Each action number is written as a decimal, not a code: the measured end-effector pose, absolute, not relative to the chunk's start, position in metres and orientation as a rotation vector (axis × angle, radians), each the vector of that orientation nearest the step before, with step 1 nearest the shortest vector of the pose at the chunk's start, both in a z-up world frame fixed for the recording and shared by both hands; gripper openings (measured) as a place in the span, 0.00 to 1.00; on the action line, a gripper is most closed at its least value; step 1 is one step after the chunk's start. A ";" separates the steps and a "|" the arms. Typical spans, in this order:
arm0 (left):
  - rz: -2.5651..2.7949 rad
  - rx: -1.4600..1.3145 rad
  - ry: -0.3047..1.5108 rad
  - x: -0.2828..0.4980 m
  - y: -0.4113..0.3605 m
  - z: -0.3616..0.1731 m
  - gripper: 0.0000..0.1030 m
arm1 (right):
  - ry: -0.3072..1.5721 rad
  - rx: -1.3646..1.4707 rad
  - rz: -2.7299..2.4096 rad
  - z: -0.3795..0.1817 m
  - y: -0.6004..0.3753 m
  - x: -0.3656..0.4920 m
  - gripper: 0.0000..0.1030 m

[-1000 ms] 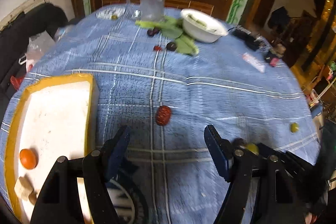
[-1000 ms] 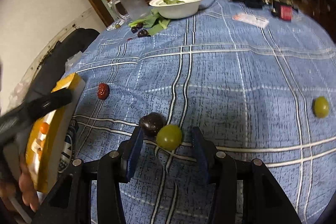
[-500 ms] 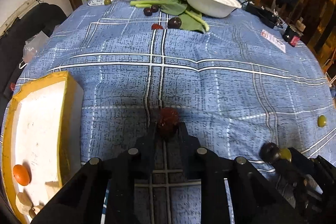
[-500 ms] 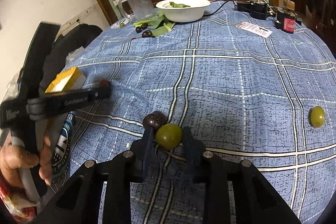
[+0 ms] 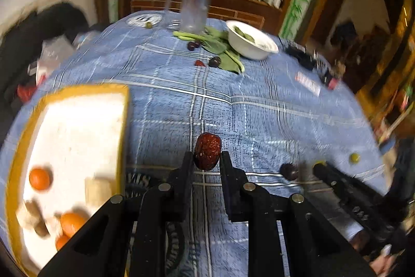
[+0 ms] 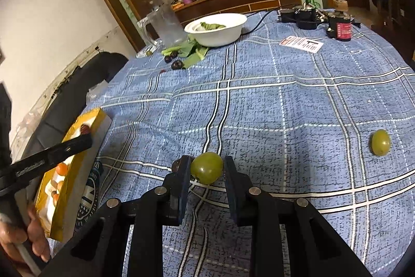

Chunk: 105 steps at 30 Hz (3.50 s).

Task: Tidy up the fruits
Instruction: 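Carry the red date and green plum to the tray and open both tools, then grasp a dark plum with the left tool while the right tool grasps a green plum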

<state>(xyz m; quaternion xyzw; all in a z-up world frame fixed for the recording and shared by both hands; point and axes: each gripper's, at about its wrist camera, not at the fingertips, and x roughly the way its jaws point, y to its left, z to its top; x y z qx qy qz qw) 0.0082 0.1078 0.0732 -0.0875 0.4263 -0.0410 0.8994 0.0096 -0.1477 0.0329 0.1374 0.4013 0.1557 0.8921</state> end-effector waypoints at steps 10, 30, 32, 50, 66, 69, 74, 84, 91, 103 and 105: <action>0.012 -0.209 0.793 -0.036 0.176 0.101 0.19 | 0.833 0.259 0.300 0.048 -0.136 -0.005 0.26; 0.198 -0.365 0.867 -0.085 0.317 0.047 0.19 | 0.922 0.044 0.686 0.076 0.106 -0.023 0.27; 0.200 -0.380 0.863 -0.086 0.321 0.044 0.19 | 0.934 0.011 0.684 0.070 0.125 -0.018 0.28; 0.104 -0.449 0.809 -0.103 0.312 0.064 0.57 | 0.884 0.034 0.618 0.080 0.113 -0.022 0.41; 0.045 -0.178 0.766 -0.121 0.212 0.096 0.70 | 0.837 0.103 0.465 0.076 0.022 -0.071 0.49; 0.019 -0.165 0.765 -0.124 0.198 0.100 0.71 | 0.831 0.114 0.437 0.074 0.008 -0.081 0.49; -0.002 -0.127 0.747 -0.135 0.175 0.106 0.72 | 0.828 0.148 0.399 0.072 -0.012 -0.093 0.50; 0.015 -0.013 0.684 -0.156 0.142 0.119 0.76 | 0.779 0.155 0.381 0.082 -0.025 -0.119 0.54; 0.041 0.017 0.676 -0.159 0.138 0.120 0.76 | 0.773 0.140 0.383 0.084 -0.022 -0.125 0.55; 0.038 0.011 0.722 -0.149 0.138 0.108 0.77 | 0.806 0.146 0.378 0.072 -0.022 -0.116 0.55; 0.035 0.007 0.733 -0.145 0.139 0.105 0.77 | 0.816 0.149 0.378 0.069 -0.022 -0.113 0.56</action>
